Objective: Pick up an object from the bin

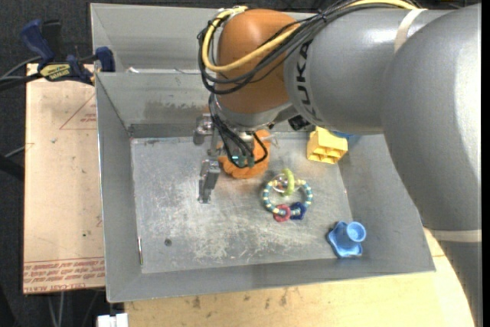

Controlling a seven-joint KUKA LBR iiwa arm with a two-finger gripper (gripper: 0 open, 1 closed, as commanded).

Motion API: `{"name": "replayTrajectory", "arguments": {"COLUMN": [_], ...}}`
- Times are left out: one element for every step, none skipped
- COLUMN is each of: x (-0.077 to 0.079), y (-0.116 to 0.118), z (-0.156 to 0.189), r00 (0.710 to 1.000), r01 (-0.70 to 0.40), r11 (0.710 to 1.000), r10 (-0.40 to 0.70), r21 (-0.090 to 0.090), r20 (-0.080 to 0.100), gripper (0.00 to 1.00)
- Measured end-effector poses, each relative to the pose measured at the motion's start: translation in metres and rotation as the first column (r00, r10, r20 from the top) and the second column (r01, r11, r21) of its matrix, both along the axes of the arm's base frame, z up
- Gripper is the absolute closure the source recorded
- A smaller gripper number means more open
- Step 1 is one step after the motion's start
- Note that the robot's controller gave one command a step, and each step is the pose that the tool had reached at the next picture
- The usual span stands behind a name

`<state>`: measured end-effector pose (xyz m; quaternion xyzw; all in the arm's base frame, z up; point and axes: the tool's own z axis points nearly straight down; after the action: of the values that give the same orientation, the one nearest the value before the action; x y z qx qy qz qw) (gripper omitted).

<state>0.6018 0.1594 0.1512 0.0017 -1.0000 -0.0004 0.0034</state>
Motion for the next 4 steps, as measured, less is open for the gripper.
{"name": "replayTrajectory", "arguments": {"x": [0.002,0.004,0.008,0.004], "y": [0.000,-0.015,-0.054,-0.080], "z": [0.004,-0.016,-0.058,-0.074], "r00": [1.000,0.991,0.933,0.925], "r01": [0.002,-0.137,-0.361,-0.381], "r11": [1.000,0.991,0.933,0.925], "r10": [-0.002,0.136,0.361,0.381], "r21": [0.001,0.003,0.000,0.002], "r20": [0.007,0.017,0.010,0.002], "gripper": [0.00,0.00,0.00,0.00]}}
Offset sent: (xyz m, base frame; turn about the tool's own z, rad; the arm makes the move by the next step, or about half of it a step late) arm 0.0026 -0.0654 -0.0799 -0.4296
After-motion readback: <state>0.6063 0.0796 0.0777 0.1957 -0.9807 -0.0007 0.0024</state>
